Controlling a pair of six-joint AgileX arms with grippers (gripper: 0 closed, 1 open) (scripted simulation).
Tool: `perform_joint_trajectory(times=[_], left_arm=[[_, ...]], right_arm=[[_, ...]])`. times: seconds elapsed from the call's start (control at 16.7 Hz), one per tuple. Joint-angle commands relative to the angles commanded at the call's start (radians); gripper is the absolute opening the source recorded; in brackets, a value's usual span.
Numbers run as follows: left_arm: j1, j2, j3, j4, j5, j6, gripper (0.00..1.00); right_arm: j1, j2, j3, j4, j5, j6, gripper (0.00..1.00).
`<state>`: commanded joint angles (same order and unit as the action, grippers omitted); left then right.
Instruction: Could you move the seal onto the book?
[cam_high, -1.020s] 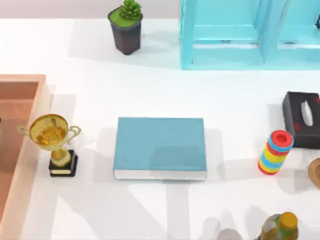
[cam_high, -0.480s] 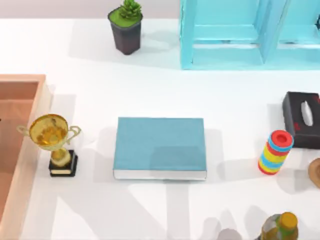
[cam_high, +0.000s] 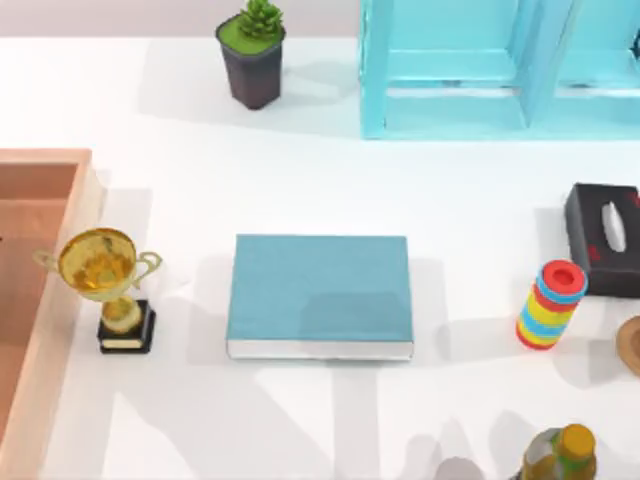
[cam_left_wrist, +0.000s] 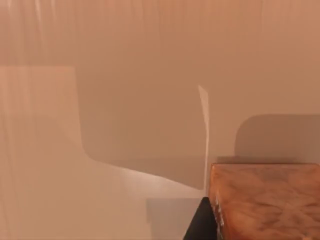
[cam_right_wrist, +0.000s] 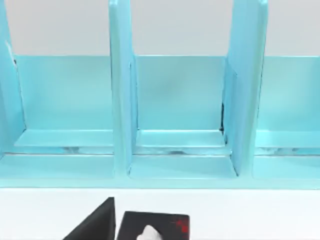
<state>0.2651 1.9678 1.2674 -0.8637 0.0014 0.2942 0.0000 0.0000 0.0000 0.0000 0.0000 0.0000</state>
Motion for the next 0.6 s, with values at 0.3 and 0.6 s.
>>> perform_joint_trajectory(times=[0.3, 0.6], left_arm=[[-0.136, -0.11, 0.158, -0.094, -0.065, -0.127, 0.0], [-0.343, -0.196, 0.373, -0.306, -0.088, -0.294, 0.0]], right_arm=[[0.0, 0.0, 0.0, 0.0, 0.0, 0.0, 1.0], [0.0, 0.0, 0.0, 0.0, 0.0, 0.0, 1.0]])
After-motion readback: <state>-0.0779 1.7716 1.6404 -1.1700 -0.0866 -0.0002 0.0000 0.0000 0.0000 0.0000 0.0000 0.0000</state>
